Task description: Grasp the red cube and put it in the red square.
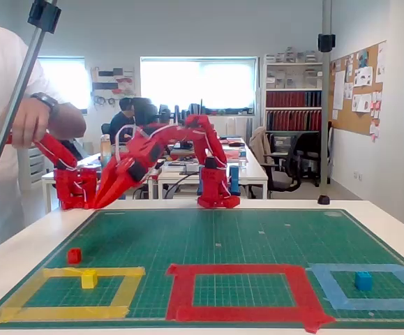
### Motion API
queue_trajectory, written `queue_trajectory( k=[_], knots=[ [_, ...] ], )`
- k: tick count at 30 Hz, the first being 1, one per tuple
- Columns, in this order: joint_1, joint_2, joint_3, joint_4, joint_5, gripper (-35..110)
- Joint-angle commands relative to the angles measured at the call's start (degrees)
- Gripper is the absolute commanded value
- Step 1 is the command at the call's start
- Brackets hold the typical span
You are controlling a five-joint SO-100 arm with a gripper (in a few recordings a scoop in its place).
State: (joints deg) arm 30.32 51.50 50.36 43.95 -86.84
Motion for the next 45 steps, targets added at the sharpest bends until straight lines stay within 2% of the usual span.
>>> queue_trajectory(
  k=[1,9,16,18,23,25,34,42,45],
  knots=[
    [4.0,-3.2,-7.5,-1.9,-1.3,-1],
    [6.2,-6.8,-9.1,-0.9,-0.9,-1],
    [6.2,-12.7,-17.0,8.5,-0.1,0],
    [6.4,-13.2,-18.4,12.7,-0.5,0],
    [5.6,-13.3,-29.2,31.8,1.7,-1],
    [5.1,-13.5,-31.9,35.2,2.8,-1],
    [5.8,-19.2,-40.0,33.0,3.2,0],
    [7.5,-24.2,-40.1,20.4,3.1,0],
    [8.0,-25.8,-39.6,17.2,2.7,4]
  ],
)
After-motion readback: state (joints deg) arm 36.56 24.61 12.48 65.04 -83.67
